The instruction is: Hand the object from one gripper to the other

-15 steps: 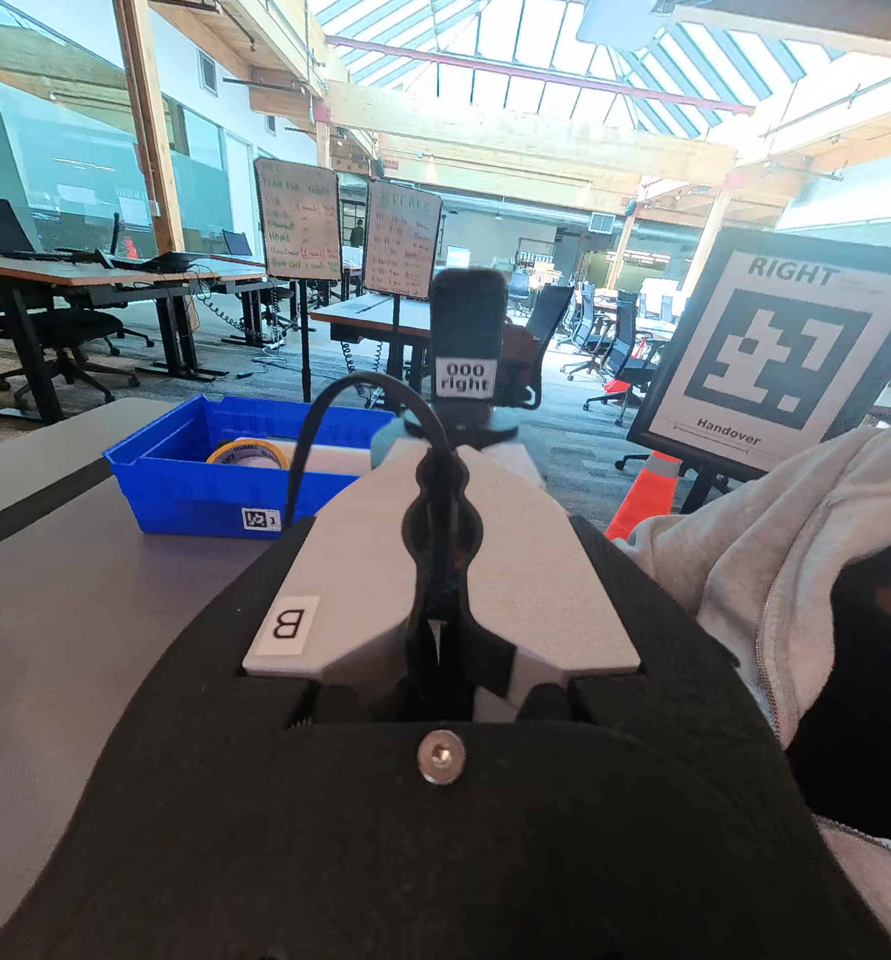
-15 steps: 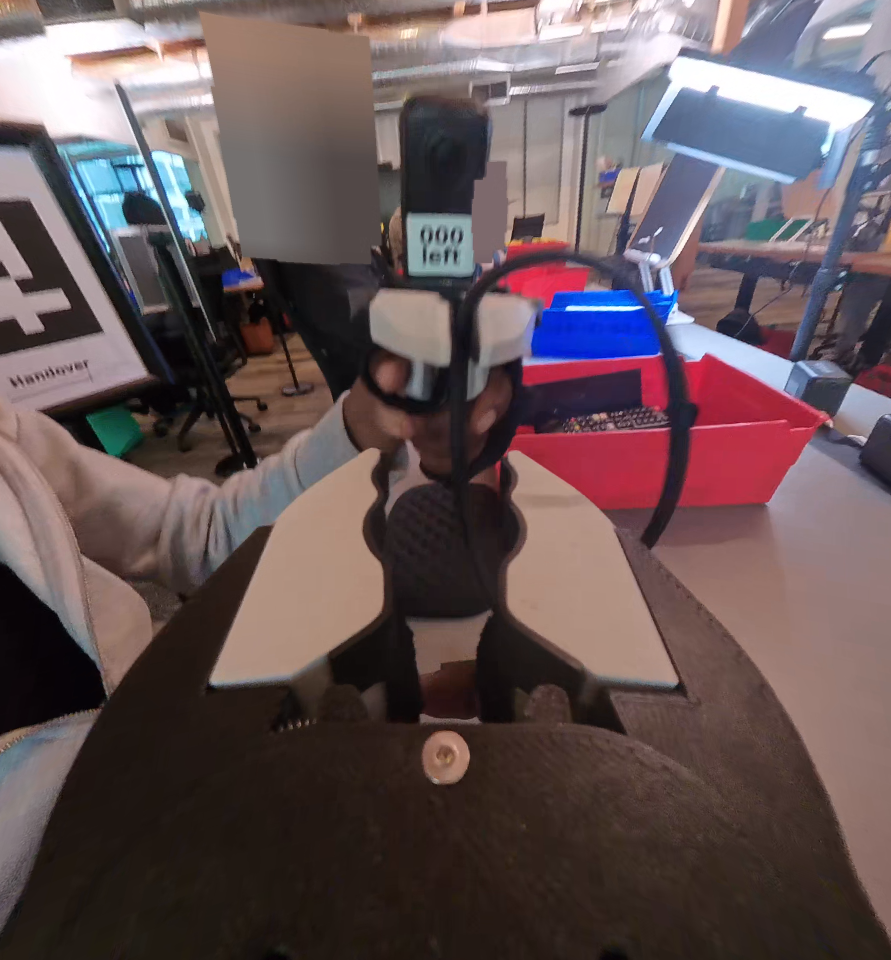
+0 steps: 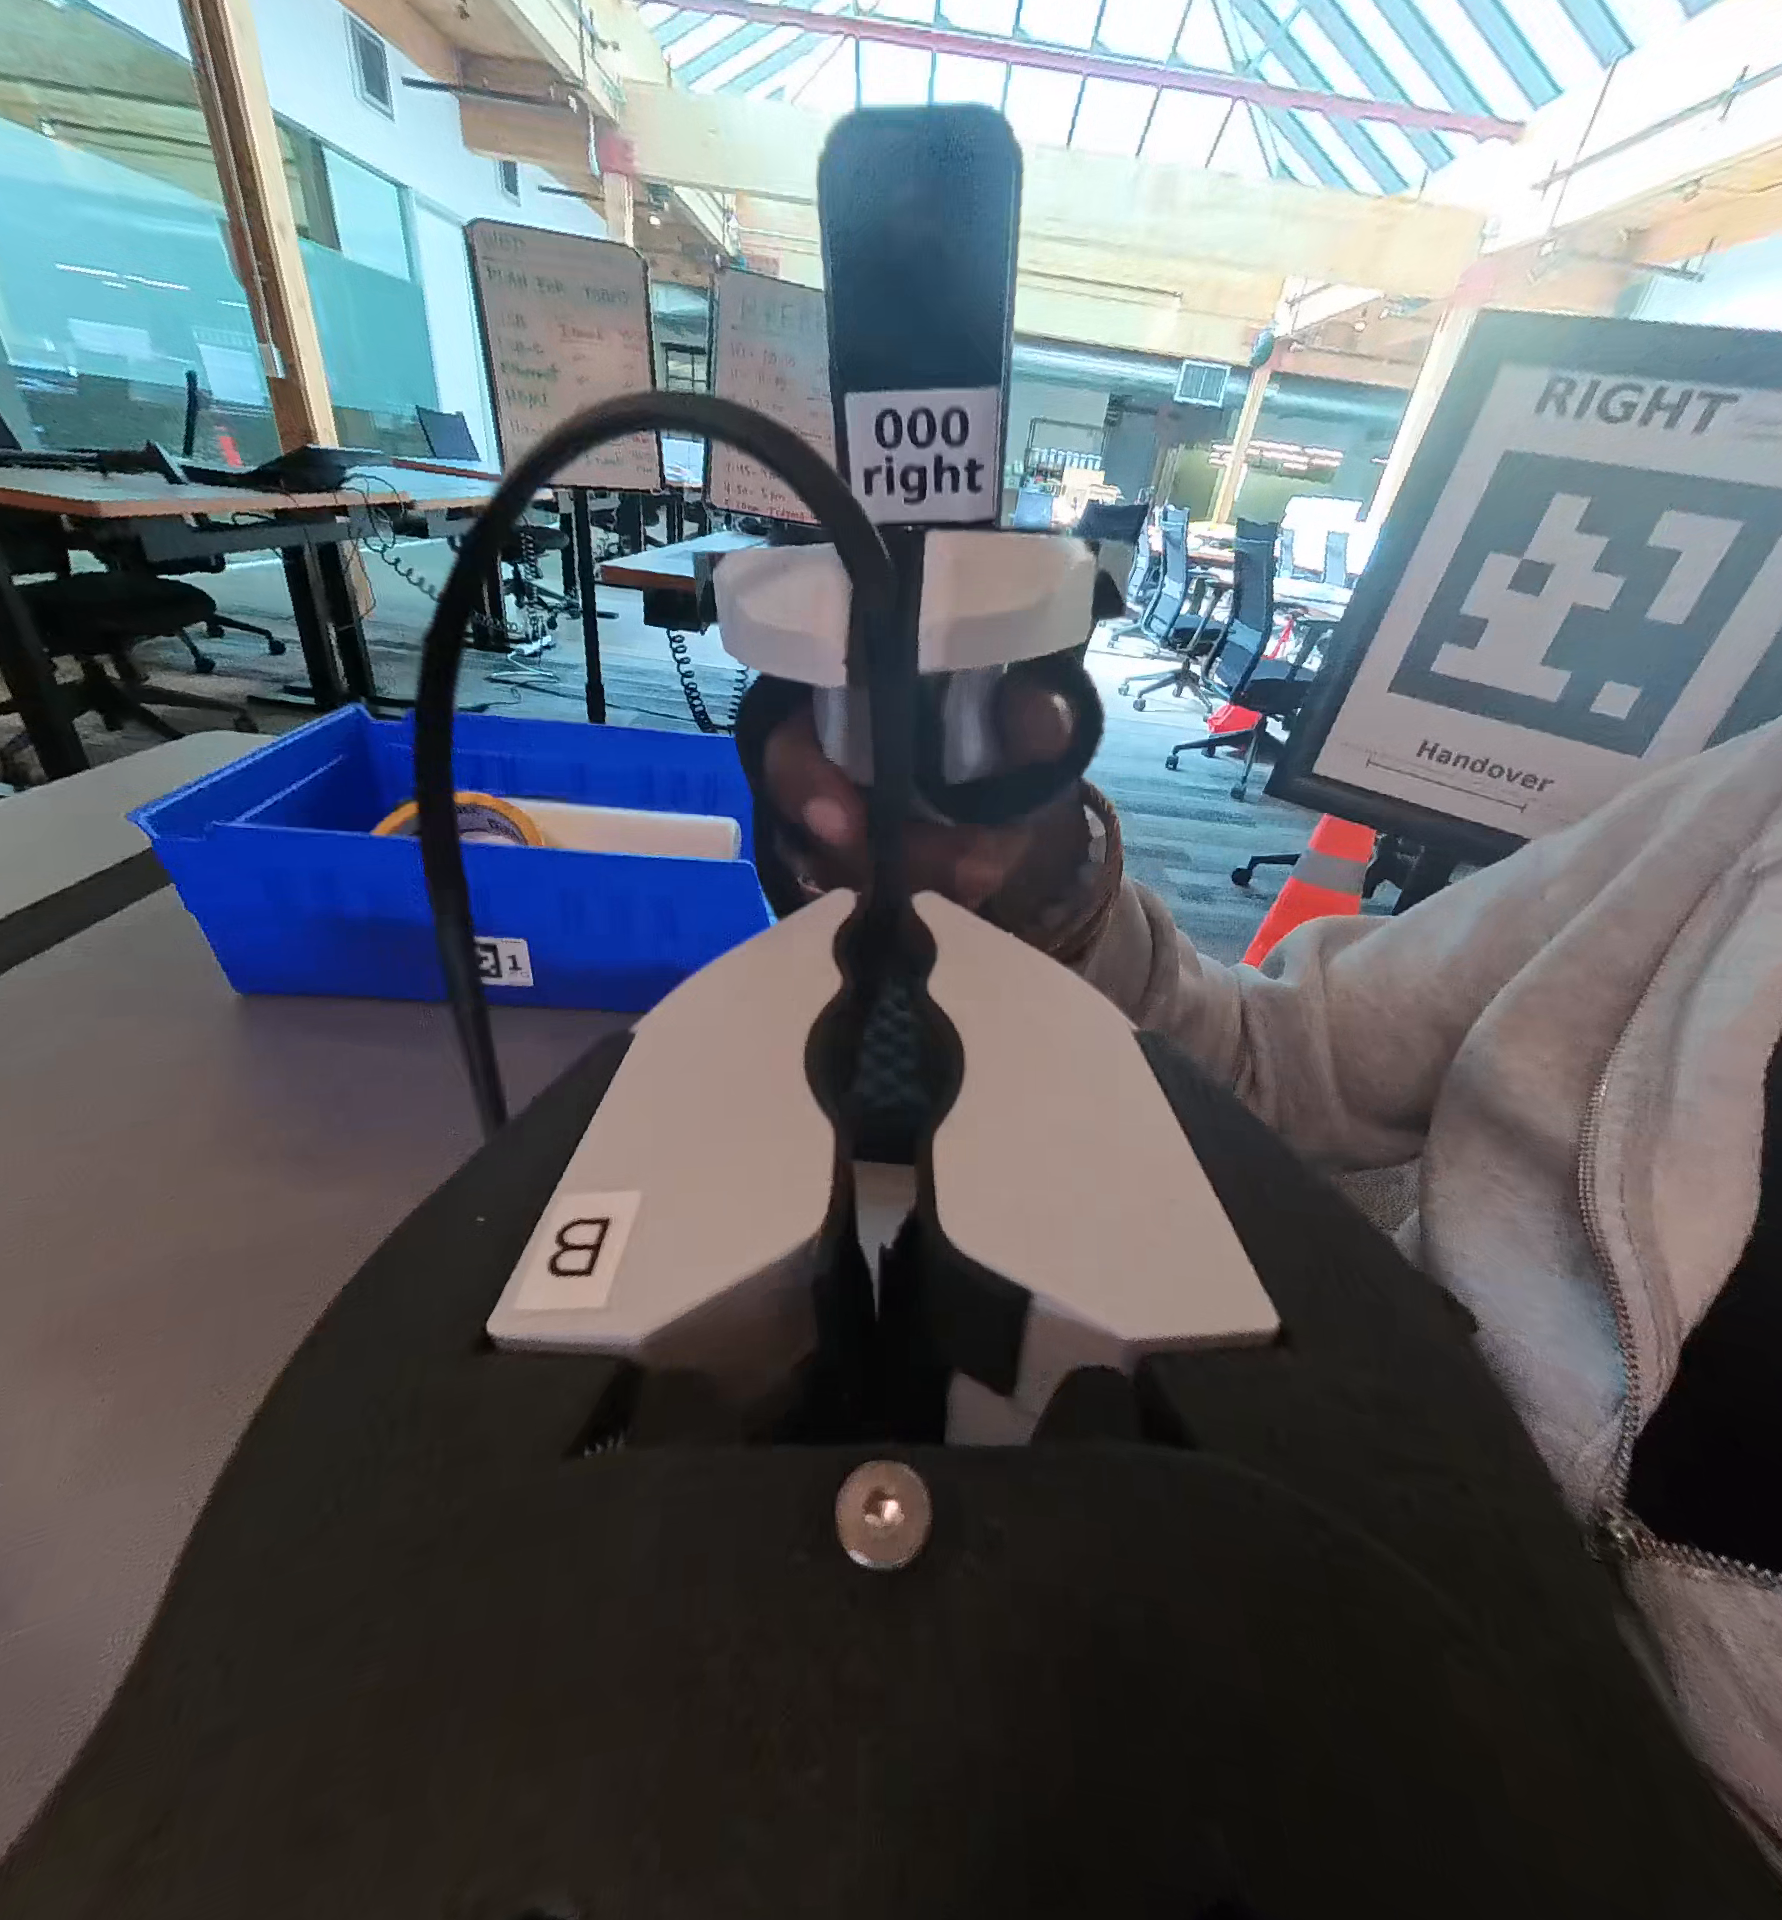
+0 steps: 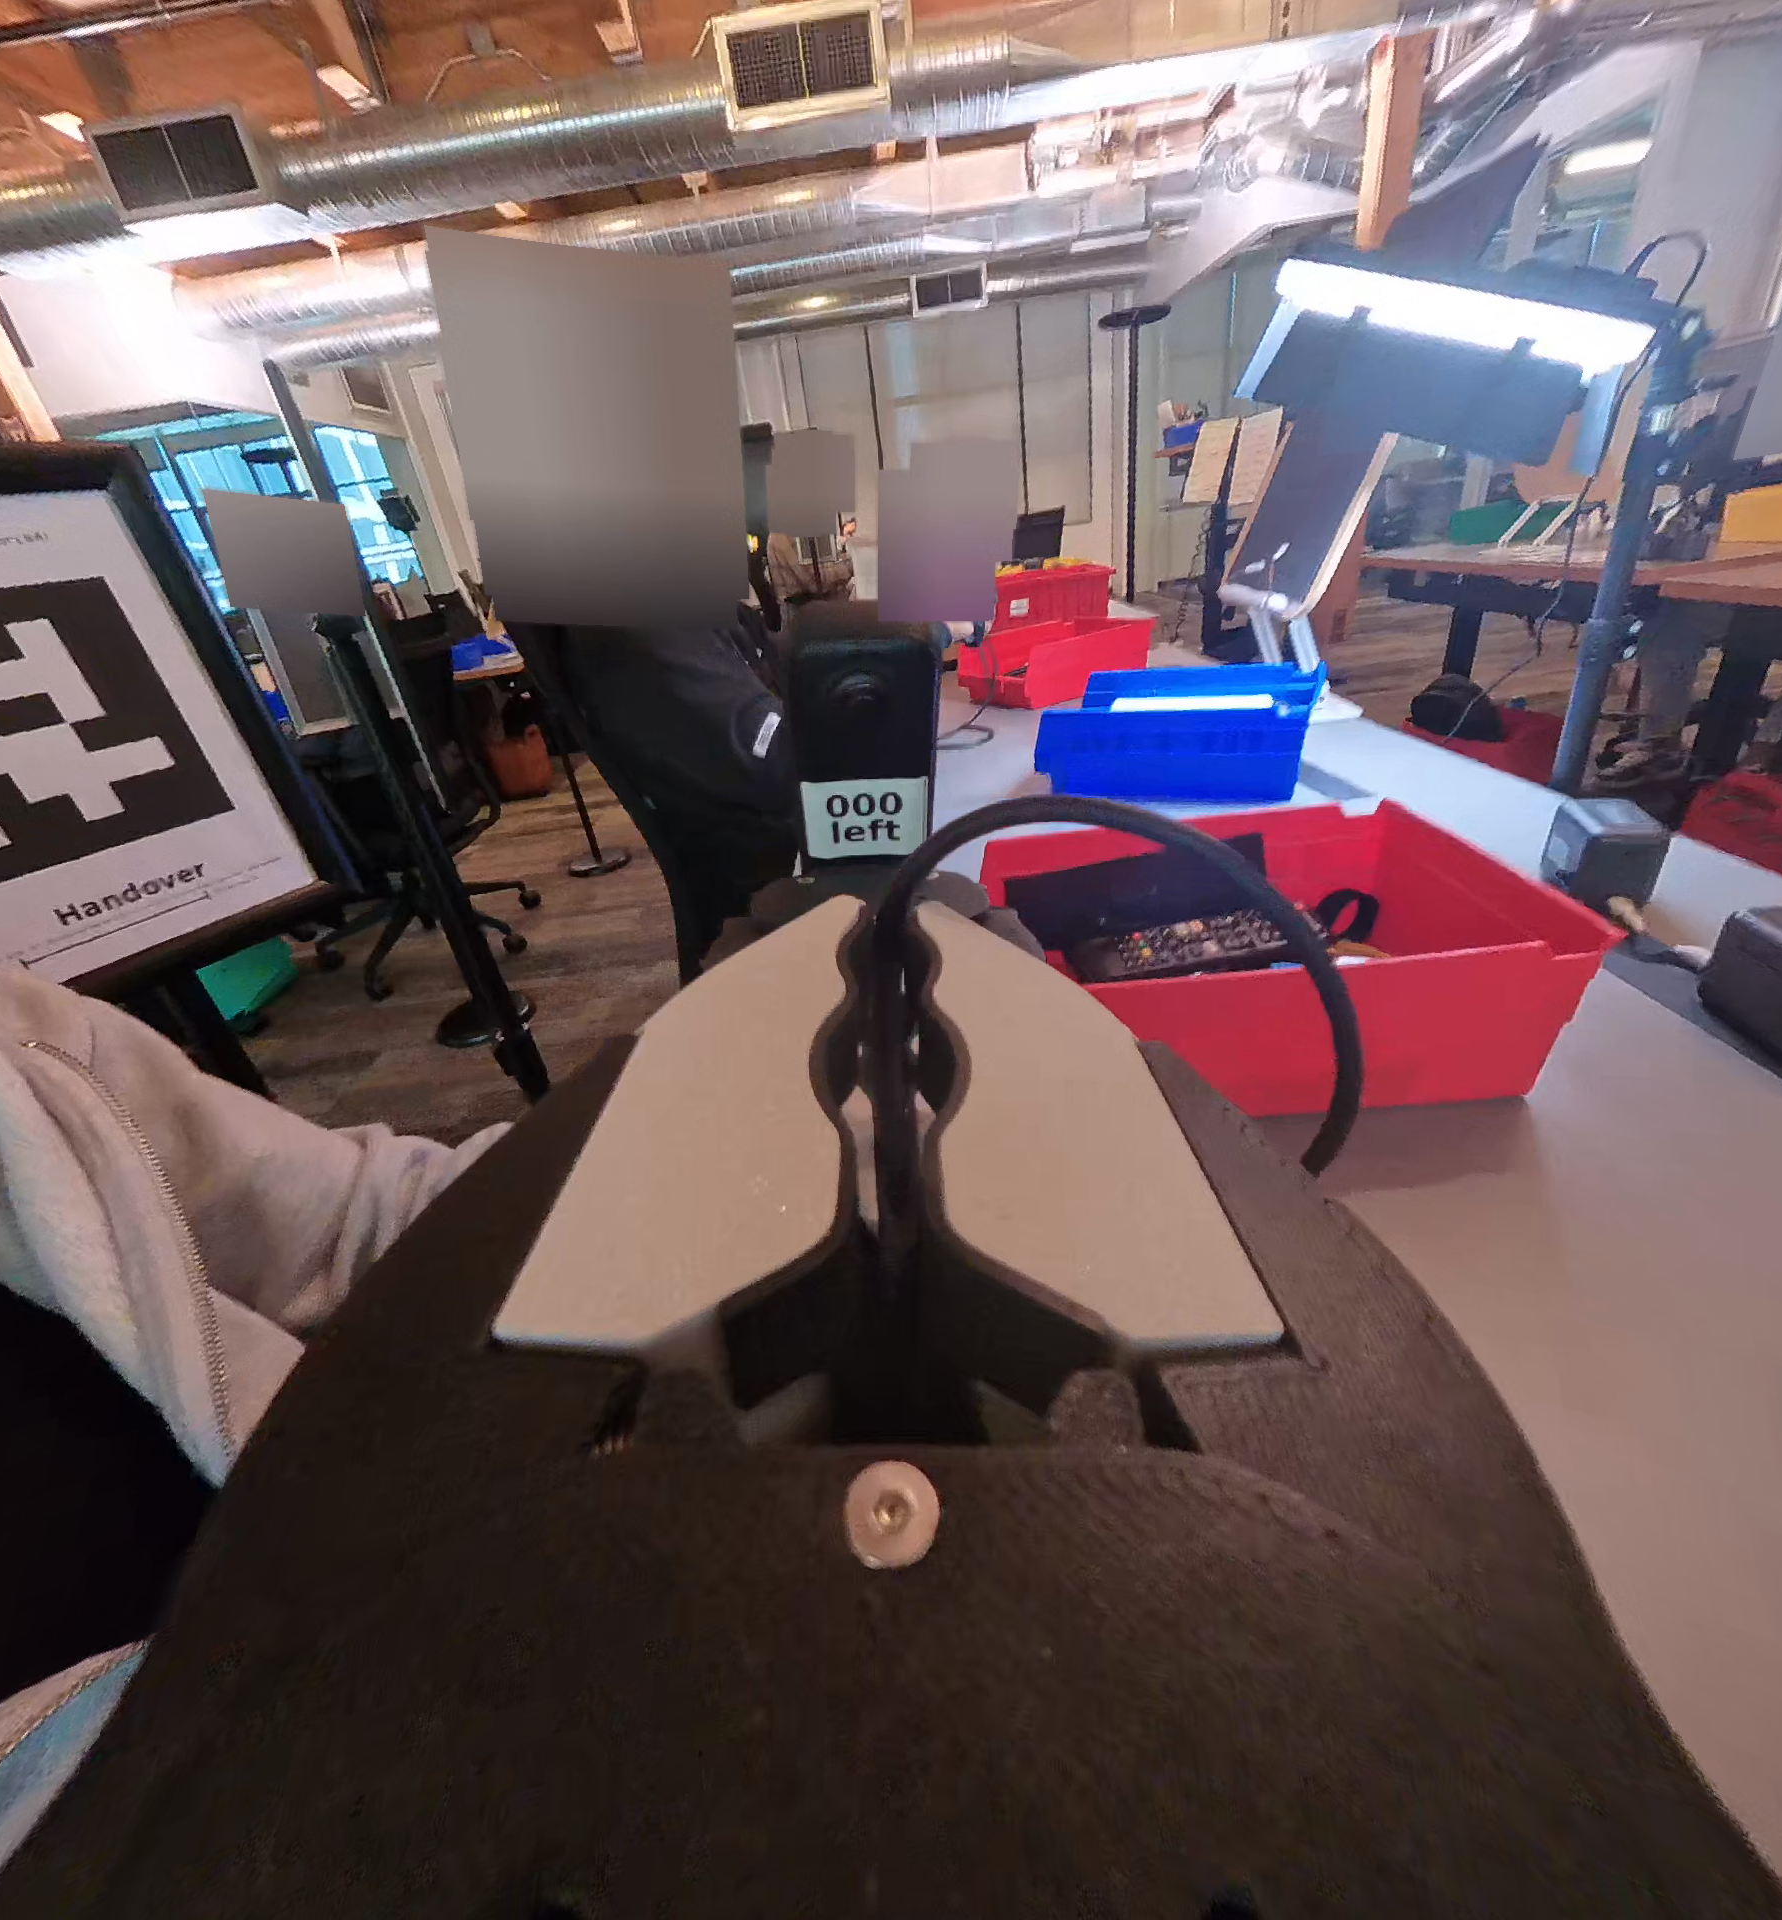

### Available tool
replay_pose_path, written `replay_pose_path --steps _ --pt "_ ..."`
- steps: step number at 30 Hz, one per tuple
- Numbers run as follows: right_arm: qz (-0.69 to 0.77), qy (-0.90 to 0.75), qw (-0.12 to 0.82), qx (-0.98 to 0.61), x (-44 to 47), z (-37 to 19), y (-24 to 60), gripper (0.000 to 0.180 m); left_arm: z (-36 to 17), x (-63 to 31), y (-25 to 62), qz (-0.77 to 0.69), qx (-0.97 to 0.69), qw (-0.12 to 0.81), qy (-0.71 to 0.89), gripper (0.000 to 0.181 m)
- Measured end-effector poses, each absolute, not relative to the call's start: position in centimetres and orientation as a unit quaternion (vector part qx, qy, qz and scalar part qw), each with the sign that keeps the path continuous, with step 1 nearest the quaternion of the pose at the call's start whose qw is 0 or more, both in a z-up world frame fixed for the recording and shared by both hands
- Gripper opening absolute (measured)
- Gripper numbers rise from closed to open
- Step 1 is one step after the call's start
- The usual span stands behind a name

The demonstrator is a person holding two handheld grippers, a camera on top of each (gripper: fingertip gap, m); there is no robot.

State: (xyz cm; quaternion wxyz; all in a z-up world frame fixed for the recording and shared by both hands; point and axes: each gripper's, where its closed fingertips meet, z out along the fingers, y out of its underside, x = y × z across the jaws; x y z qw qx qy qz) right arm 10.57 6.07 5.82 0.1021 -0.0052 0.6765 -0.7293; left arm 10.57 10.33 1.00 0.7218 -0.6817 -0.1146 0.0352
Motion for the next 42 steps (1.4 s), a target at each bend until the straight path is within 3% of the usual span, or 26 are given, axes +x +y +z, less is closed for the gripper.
replay_pose_path --steps 1,4,6,8,12,14,16,19,22,24,26,29,32,33,35,38,41,42 --pt "-0.736 0.67 0.093 -0.005 10.5 6.1 6.1 0.007 1.4 10.6 10.3 0.035 -0.68 0.724 -0.112 0.004" --pt "-0.74 0.67 0.059 -0.013 10.0 5.5 6.7 0.039 3.4 10.5 9.7 0.029 -0.659 0.743 -0.118 0.004" --pt "-0.728 0.683 0.064 -0.026 10.3 4.0 6.9 0.05 4.5 10.2 9.1 0.031 -0.649 0.75 -0.122 0.004" --pt "-0.714 0.695 0.077 -0.037 10.7 2.3 7.0 0.048 5.4 10.2 8.8 0.025 -0.639 0.76 -0.121 0.006" --pt "-0.7 0.711 0.053 -0.044 10.3 0.9 6.2 0.006 6.7 10.1 8.5 0.014 -0.615 0.779 -0.121 0.004" --pt "-0.701 0.709 0.059 -0.048 10.4 1.5 6.0 0.004 6.8 9.9 8.1 0.018 -0.604 0.786 -0.129 0.011" --pt "-0.71 0.699 0.069 -0.045 10.4 2.7 6.1 0.004 5.7 9.9 8.0 0.023 -0.615 0.776 -0.134 0.033" --pt "-0.716 0.694 0.06 -0.039 10.1 3.9 6.3 0.004 3.2 10.1 8.3 0.036 -0.65 0.747 -0.133 0.042" --pt "-0.718 0.691 0.07 -0.039 10.4 4.7 6.2 0.004 0.4 9.9 9.2 0.06 -0.699 0.699 -0.138 0.036" --pt "-0.723 0.685 0.079 -0.04 10.8 5.2 6.1 0.004 -0.2 10.0 9.9 0.068 -0.711 0.687 -0.129 0.007" --pt "-0.731 0.677 0.069 -0.039 10.8 5.6 6.1 0.005 0.6 10.2 10.2 0.064 -0.703 0.698 -0.123 0.006" --pt "-0.748 0.66 0.055 -0.03 10.4 5.5 6.7 0.037 2.8 10.4 9.5 0.05 -0.674 0.728 -0.119 0.006" --pt "-0.736 0.671 0.091 -0.02 10.5 3.2 7.0 0.044 4.5 10.3 8.6 0.04 -0.647 0.751 -0.126 0.005" --pt "-0.726 0.678 0.11 -0.019 10.8 2.2 6.9 0.042 4.9 10.3 8.4 0.037 -0.64 0.757 -0.127 0.005" --pt "-0.711 0.691 0.13 -0.022 11.2 0.7 6.5 0.006 5.1 10.2 8.3 0.031 -0.634 0.762 -0.128 0.005" --pt "-0.707 0.696 0.126 -0.012 11.0 0.6 6.2 0.006 4.5 10.1 8.3 0.042 -0.638 0.756 -0.138 0.01" --pt "-0.717 0.683 0.141 -0.007 11.0 1.8 6.5 0.006 2.2 10.2 8.4 0.04 -0.668 0.728 -0.148 0.036" --pt "-0.716 0.686 0.132 -0.004 10.7 1.9 6.5 0.006 1.6 10.5 8.5 0.028 -0.675 0.722 -0.147 0.037"
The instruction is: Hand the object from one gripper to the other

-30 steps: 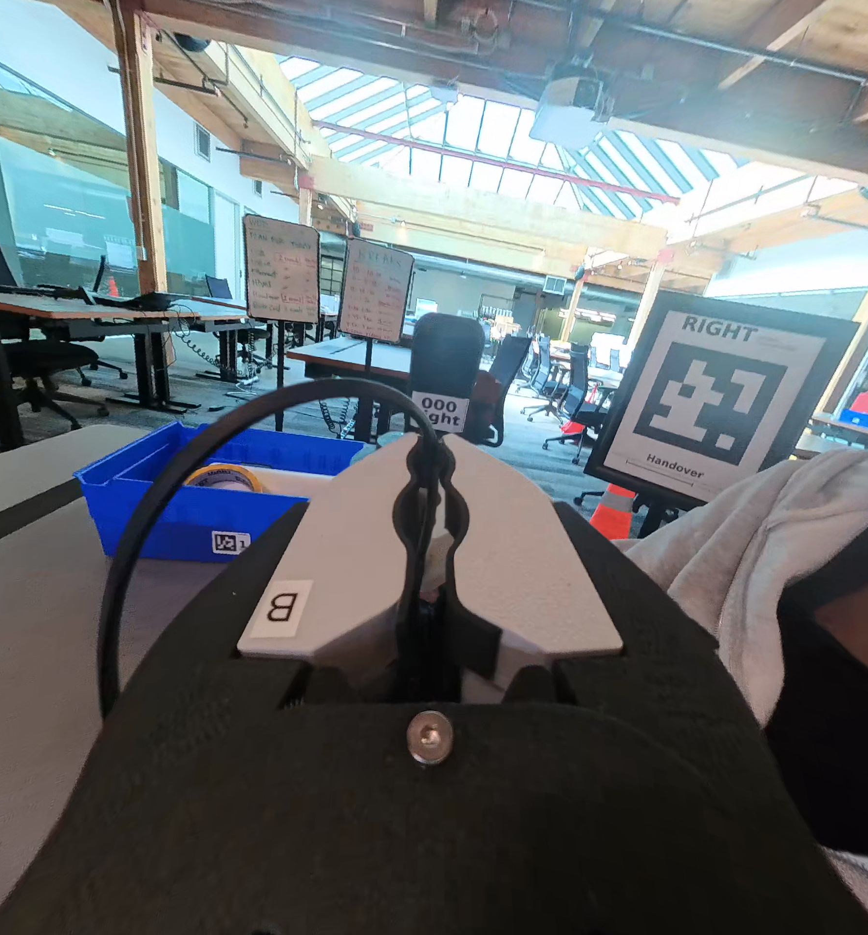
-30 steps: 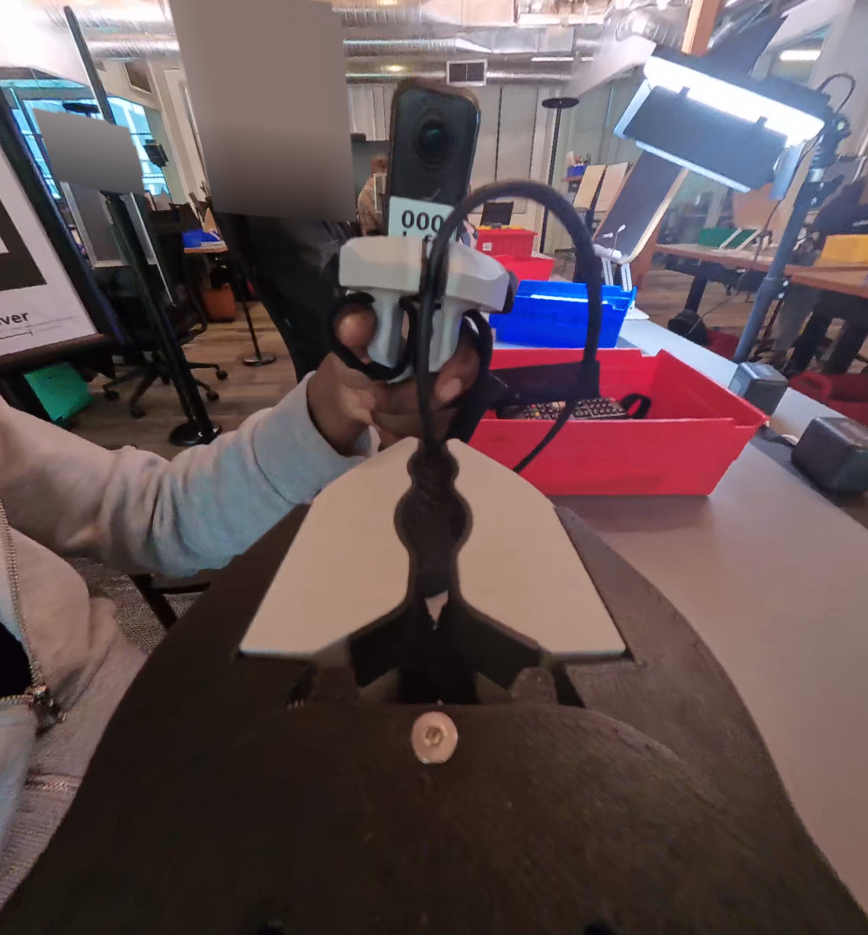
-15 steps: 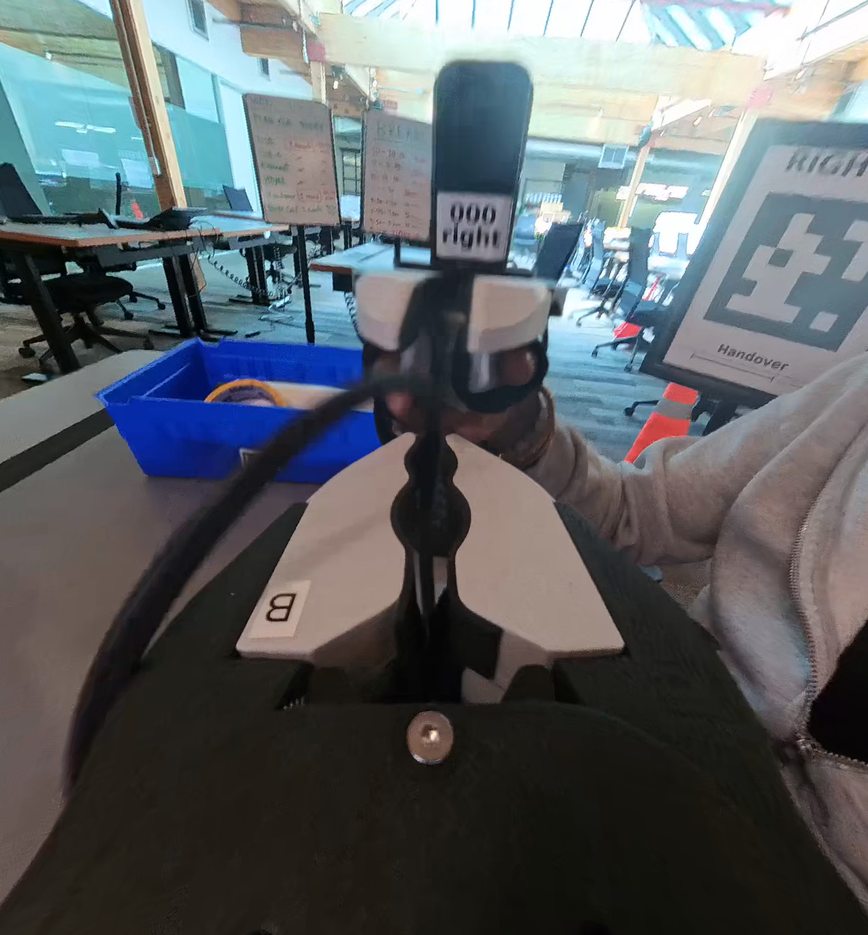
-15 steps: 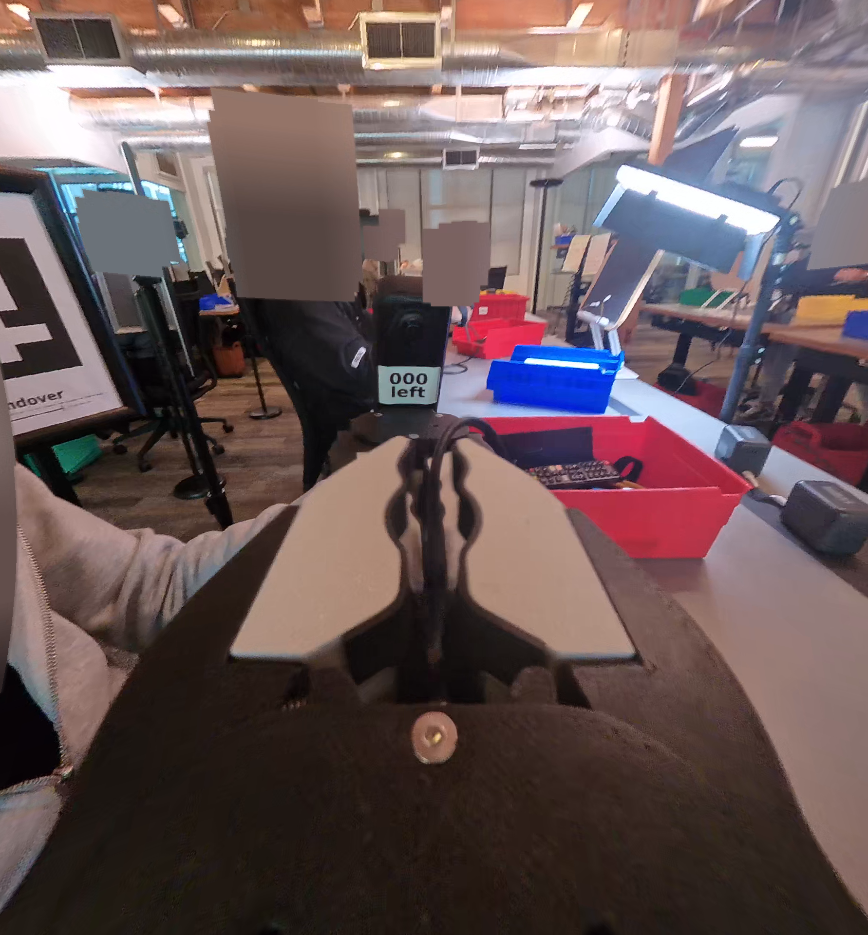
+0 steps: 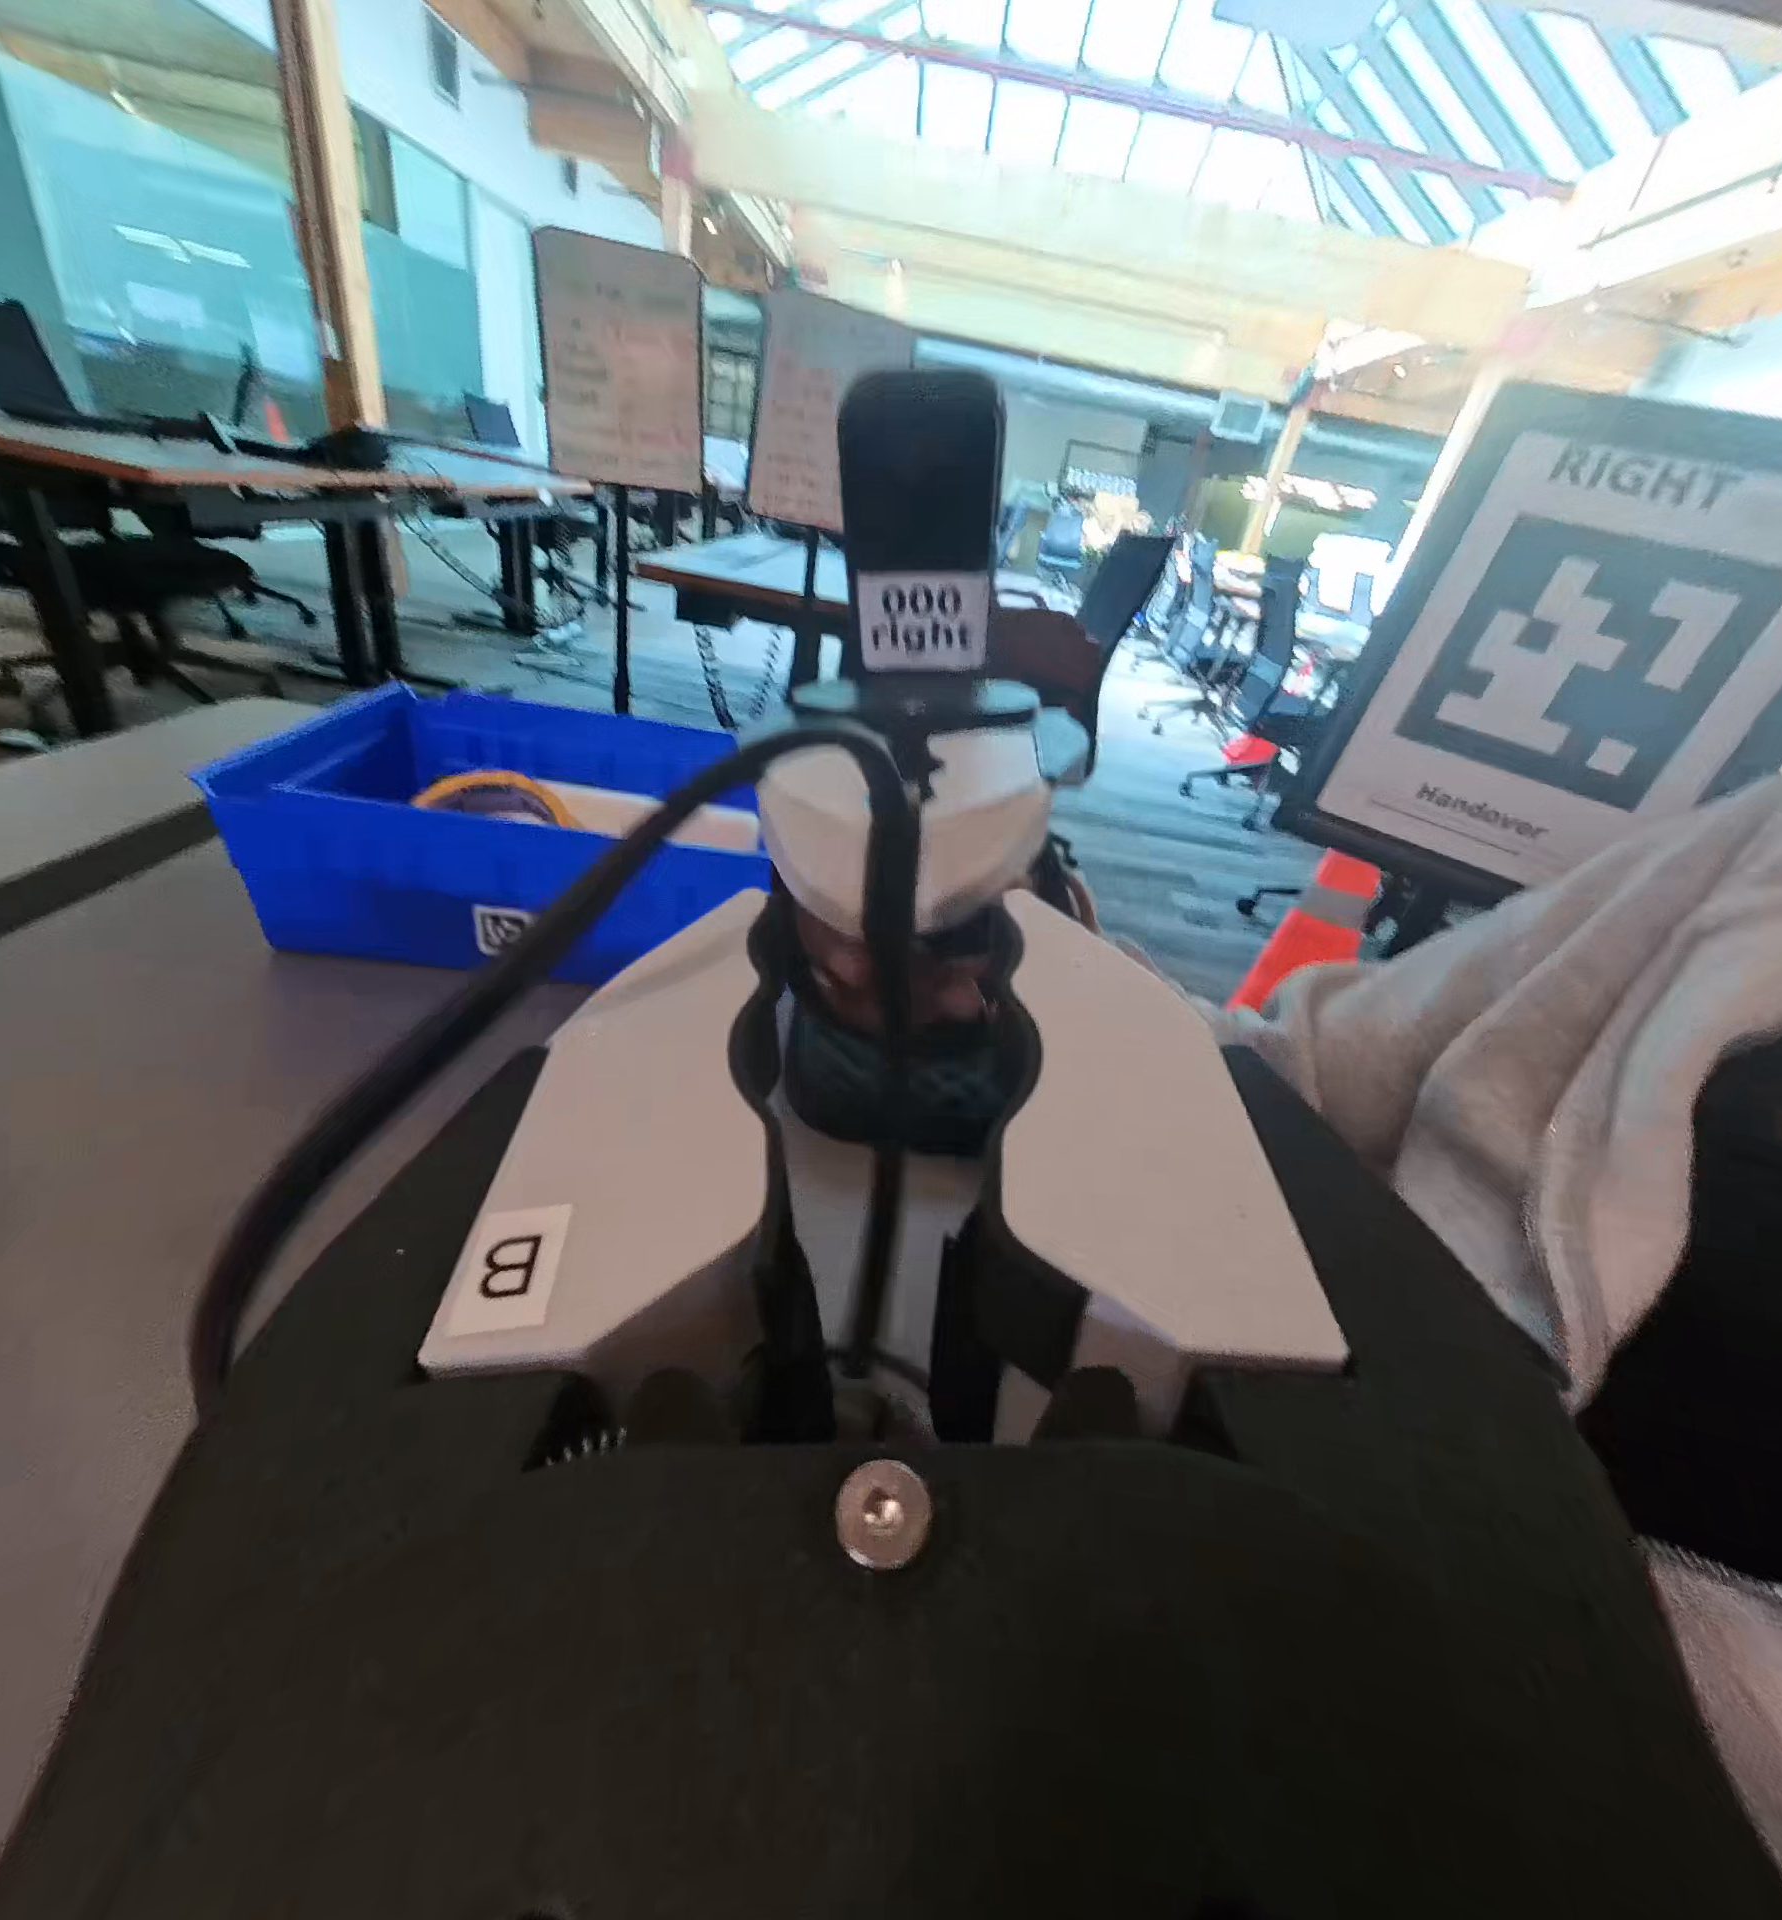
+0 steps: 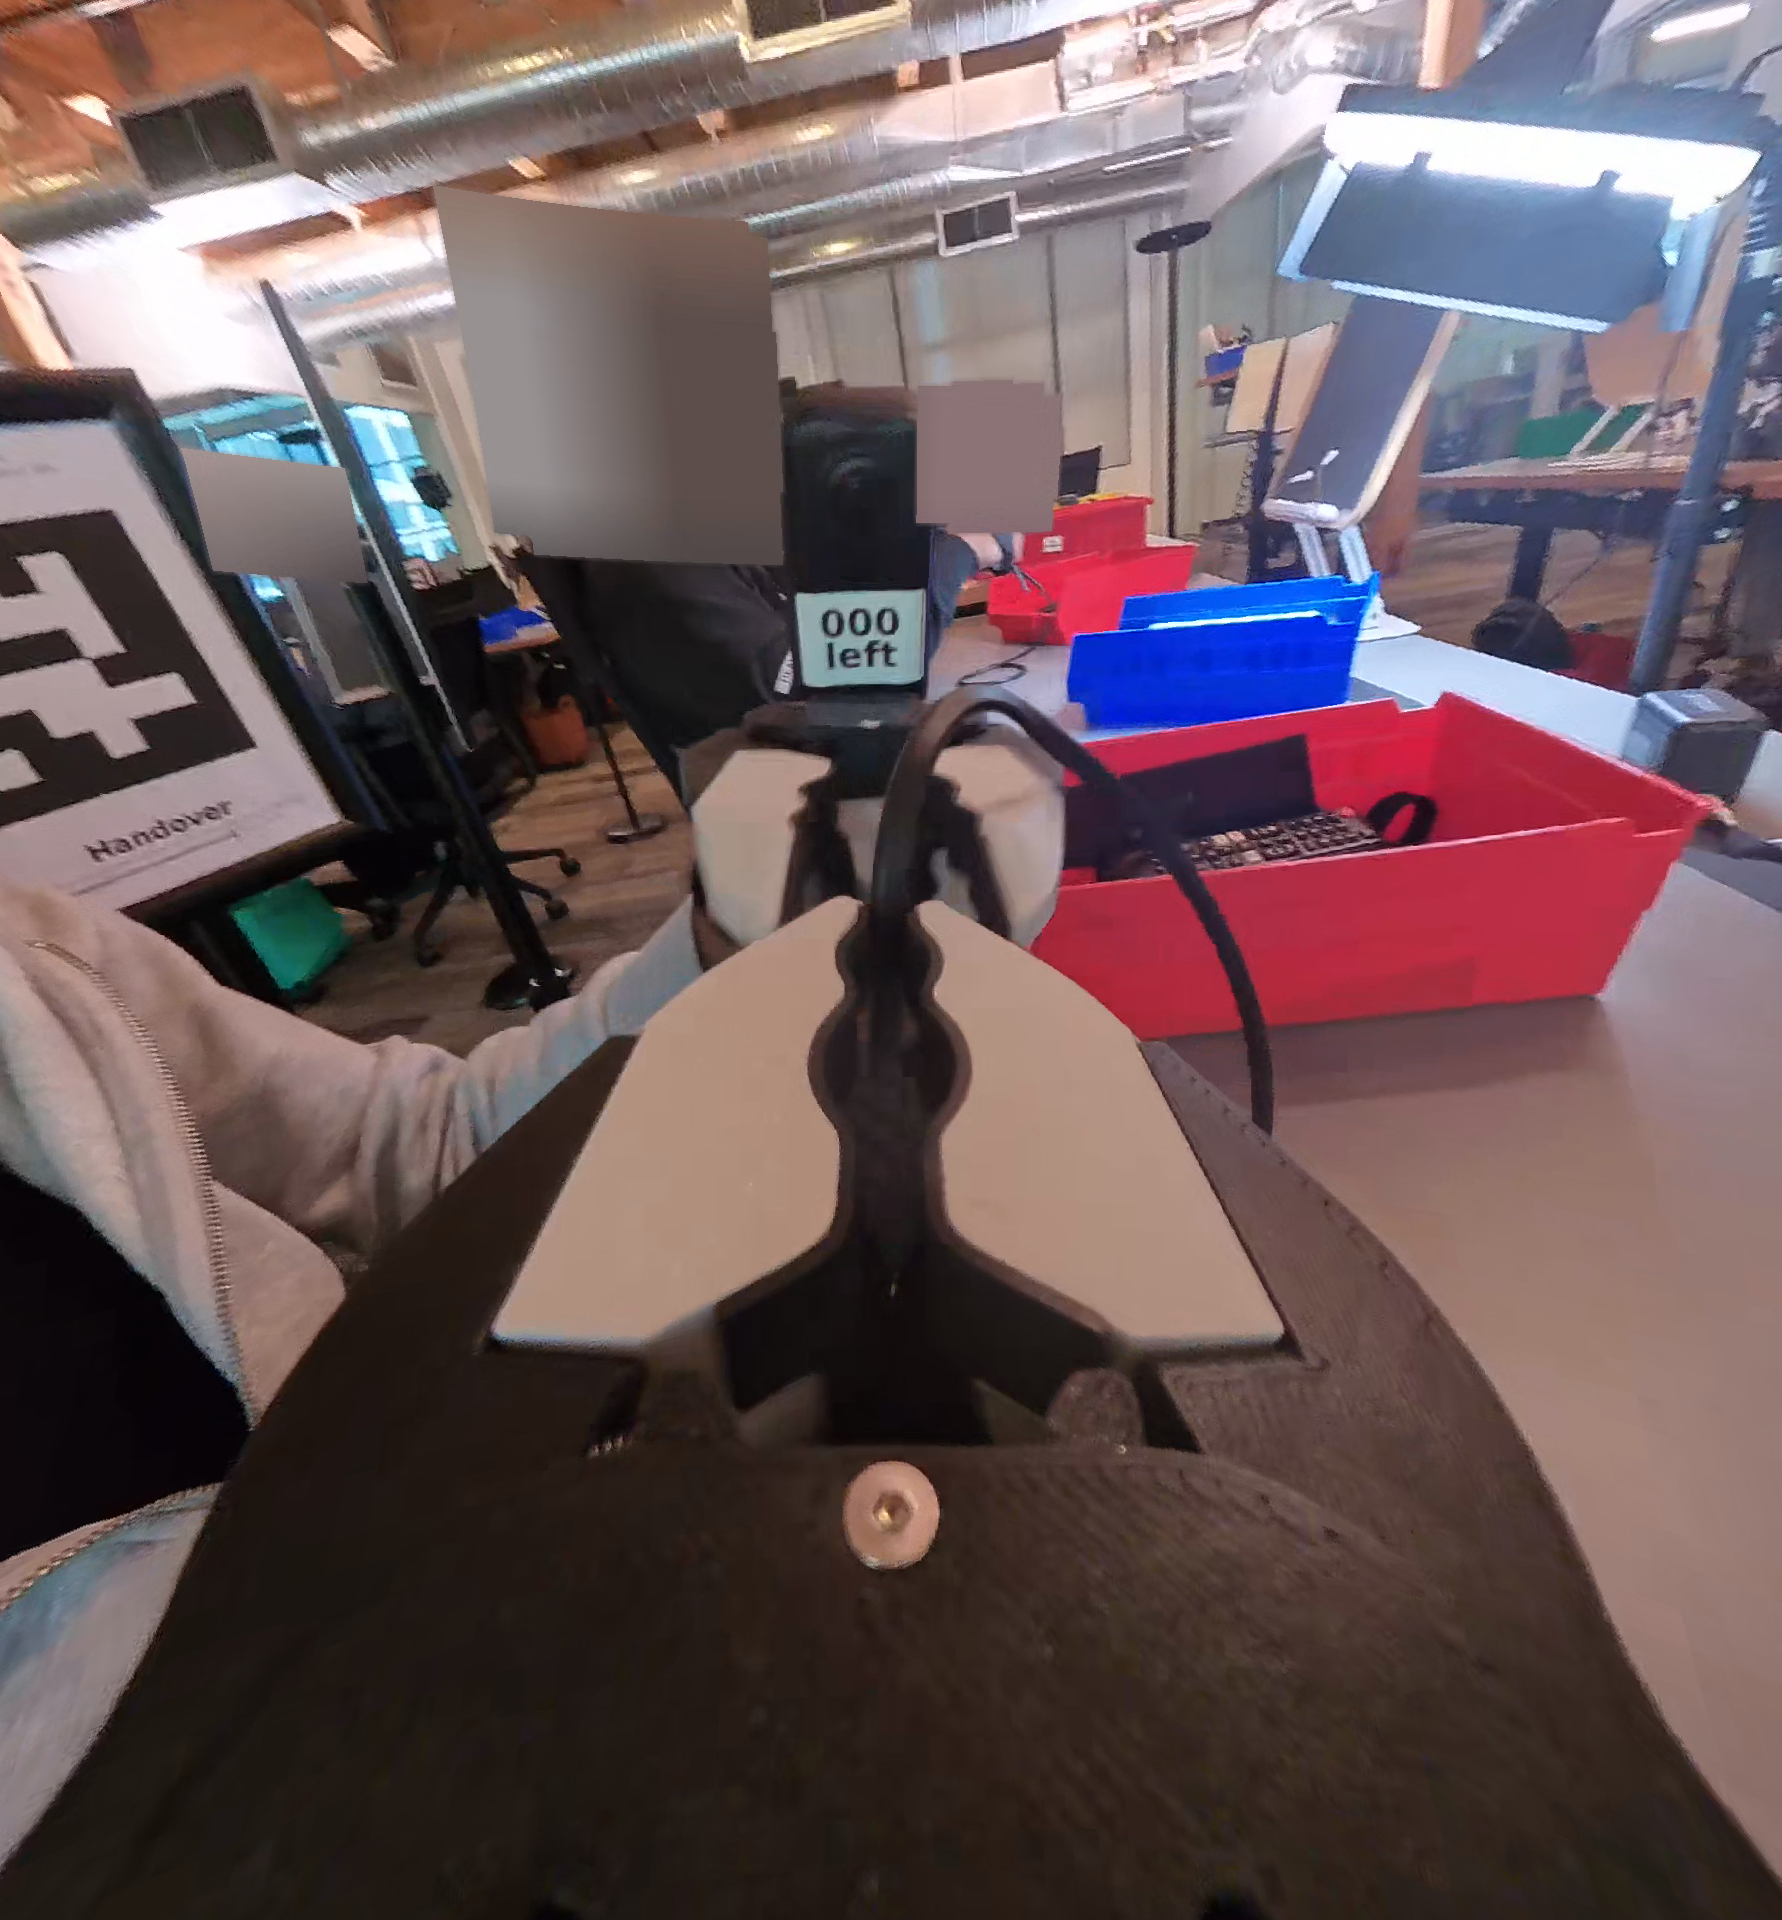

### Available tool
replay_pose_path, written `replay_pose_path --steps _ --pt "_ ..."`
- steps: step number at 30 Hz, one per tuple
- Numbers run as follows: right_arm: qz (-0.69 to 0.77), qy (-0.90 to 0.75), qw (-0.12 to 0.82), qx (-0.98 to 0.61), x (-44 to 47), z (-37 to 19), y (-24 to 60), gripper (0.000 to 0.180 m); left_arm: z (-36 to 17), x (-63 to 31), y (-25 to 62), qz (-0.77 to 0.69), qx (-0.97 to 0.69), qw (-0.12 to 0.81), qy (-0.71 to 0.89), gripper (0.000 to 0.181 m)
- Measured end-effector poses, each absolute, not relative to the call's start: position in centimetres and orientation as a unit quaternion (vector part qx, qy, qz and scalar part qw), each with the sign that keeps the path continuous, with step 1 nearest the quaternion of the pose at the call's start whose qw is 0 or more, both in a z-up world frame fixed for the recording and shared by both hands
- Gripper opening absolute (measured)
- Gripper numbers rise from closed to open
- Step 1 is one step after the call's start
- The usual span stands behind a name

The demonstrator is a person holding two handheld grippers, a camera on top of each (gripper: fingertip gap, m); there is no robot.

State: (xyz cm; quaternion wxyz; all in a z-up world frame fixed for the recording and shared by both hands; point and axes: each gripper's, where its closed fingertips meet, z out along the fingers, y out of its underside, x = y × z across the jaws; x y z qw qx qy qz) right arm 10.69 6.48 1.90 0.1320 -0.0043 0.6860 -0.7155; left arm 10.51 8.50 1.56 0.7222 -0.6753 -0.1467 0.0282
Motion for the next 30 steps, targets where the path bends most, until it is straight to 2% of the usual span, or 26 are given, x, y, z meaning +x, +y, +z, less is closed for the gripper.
replay_pose_path --steps 4,7,12,14,16,18,20,21,23,28,30 --pt "-0.713 0.689 0.127 -0.007 10.6 2.4 6.4 0.006 -1.2 11.6 9.5 0.006 -0.719 0.682 -0.132 0.031" --pt "-0.711 0.692 0.125 -0.011 10.7 2.6 6.4 0.006 -1.6 11.9 9.8 0.011 -0.728 0.674 -0.125 0.007" --pt "-0.721 0.686 0.091 -0.032 10.9 3.4 6.5 0.011 -0.7 12.1 9.5 -0.013 -0.711 0.691 -0.129 0.005" --pt "-0.741 0.668 0.026 -0.065 10.7 4.0 7.0 0.041 -0.1 12.1 9.3 -0.026 -0.699 0.702 -0.135 0.005" --pt "-0.753 0.634 -0.107 -0.138 10.8 4.5 7.8 0.057 0.2 12.1 9.1 -0.037 -0.693 0.705 -0.146 0.005" --pt "-0.725 0.575 -0.312 -0.216 10.8 5.1 9.0 0.056 0.2 12.1 8.9 -0.048 -0.691 0.705 -0.154 0.005" --pt "-0.614 0.511 -0.507 -0.322 11.5 4.6 9.4 0.048 0.3 12.3 8.8 -0.062 -0.687 0.707 -0.158 0.005" --pt "-0.541 0.499 -0.571 -0.364 11.4 4.0 9.1 0.047 0.3 12.5 8.9 -0.069 -0.685 0.707 -0.158 0.005" --pt "-0.433 0.499 -0.621 -0.421 10.6 3.0 8.3 0.043 0.5 12.8 8.9 -0.083 -0.68 0.711 -0.158 0.005" --pt "-0.336 0.414 -0.663 -0.526 11.7 3.1 6.7 0.039 1.0 13.7 9.2 -0.113 -0.669 0.72 -0.144 0.005" --pt "-0.321 0.4 -0.666 -0.542 11.8 3.0 6.1 0.03 0.9 13.9 9.4 -0.118 -0.673 0.716 -0.141 0.005"
